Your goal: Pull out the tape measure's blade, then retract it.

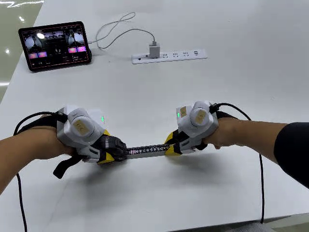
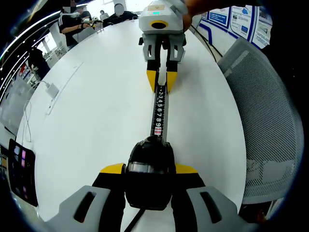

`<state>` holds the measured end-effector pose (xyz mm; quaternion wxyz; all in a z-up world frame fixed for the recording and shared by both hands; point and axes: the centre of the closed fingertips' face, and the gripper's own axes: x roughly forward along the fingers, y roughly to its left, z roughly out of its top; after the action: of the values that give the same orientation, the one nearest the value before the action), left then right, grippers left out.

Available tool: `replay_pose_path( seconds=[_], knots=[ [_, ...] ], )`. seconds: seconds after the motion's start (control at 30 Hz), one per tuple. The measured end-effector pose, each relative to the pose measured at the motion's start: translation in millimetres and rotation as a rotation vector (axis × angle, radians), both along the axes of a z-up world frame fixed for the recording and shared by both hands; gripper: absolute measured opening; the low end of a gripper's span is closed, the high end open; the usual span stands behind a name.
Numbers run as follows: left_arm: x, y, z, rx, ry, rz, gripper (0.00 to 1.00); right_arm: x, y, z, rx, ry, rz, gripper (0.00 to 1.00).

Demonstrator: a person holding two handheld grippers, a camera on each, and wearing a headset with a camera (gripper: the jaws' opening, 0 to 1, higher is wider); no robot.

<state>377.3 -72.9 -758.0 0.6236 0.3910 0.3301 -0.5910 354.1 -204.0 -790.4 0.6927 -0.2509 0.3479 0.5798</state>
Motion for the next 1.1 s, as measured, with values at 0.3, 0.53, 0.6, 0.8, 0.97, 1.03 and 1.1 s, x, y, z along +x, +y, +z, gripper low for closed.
replay_pose_path(
  seconds=[0.3,0.53,0.6,0.8,0.97,1.03,1.1],
  knots=[
    [-0.2,-0.6,0.4,-0.002,0.002,0.003,0.31,-2.1,-13.3,0.3,-0.005,0.003,-0.004,0.09],
    [-0.2,-0.5,0.5,-0.004,0.002,0.006,0.31,-0.4,-19.4,-0.2,-0.005,0.004,-0.014,0.09],
    [-0.1,-0.4,0.2,-0.005,0.002,0.007,0.31,-1.7,-20.0,-1.5,-0.009,0.003,-0.012,0.09],
    [0.2,-0.1,-0.3,-0.006,0.0,0.009,0.31,-1.3,-26.5,-1.5,-0.015,0.001,-0.017,0.09],
    [0.3,-0.4,-0.3,-0.008,0.001,0.01,0.31,-2.5,-33.2,-2.4,-0.017,-0.002,-0.024,0.09],
    [0.2,-0.4,-0.2,-0.008,0.001,0.009,0.31,-3.0,-35.8,-2.4,-0.019,-0.001,-0.027,0.09],
    [0.0,-0.6,-0.1,-0.008,0.002,0.008,0.31,-3.3,-38.4,-2.3,-0.019,0.0,-0.031,0.09]
  ],
)
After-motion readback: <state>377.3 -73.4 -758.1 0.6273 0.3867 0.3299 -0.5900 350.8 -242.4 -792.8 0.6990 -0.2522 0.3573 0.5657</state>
